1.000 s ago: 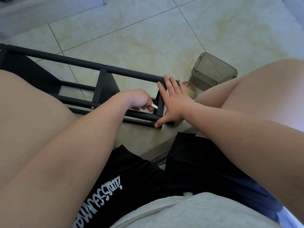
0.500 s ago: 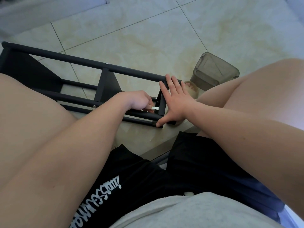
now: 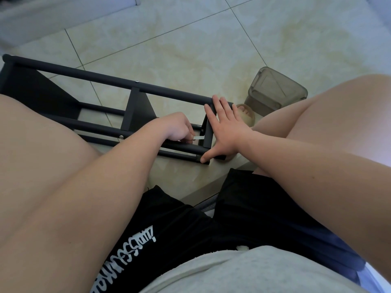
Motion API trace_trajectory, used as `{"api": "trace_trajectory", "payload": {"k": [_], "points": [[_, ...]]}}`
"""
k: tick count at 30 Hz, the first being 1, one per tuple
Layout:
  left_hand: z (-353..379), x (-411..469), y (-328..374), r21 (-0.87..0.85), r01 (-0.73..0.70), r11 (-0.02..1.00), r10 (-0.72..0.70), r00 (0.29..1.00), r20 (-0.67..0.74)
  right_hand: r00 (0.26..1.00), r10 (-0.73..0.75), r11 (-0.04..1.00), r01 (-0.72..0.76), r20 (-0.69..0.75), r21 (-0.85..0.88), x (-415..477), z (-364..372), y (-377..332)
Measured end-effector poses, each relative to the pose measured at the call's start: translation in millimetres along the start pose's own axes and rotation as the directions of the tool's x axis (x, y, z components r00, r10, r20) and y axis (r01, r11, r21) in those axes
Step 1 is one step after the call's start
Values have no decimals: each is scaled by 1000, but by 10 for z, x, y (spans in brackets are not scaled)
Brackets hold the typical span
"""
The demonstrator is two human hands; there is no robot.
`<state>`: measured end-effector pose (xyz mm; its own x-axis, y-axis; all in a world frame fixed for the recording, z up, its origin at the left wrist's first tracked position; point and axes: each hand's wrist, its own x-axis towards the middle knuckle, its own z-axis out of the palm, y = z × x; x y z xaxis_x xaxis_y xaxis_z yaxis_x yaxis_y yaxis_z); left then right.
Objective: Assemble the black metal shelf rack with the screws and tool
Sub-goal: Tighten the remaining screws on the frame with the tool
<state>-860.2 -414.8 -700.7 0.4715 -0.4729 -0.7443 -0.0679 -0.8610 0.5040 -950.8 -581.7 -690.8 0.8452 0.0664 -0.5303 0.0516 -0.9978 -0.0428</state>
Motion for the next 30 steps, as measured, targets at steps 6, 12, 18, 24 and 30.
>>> {"api": "trace_trajectory", "payload": {"k": [6,12,18,24,30], "points": [[-75,-29,26,-31,-15,999,13,999,-48,1000,-1,1000,0,11,23,11,4,3],[-64,-22,64,-247,13,969,-26,998,-50,1000,-3,1000,2,17,22,18,3,2],[110,45,155,-592,101,799,-154,987,-39,1000,-2,1000,2,17,16,7,-4,-2],[140,51,233,-541,123,832,-231,963,-136,1000,-1,1000,1,9,15,13,1,-1],[129,41,357,-637,133,759,-248,964,-94,1000,-5,1000,5,0,23,20,12,7]]}}
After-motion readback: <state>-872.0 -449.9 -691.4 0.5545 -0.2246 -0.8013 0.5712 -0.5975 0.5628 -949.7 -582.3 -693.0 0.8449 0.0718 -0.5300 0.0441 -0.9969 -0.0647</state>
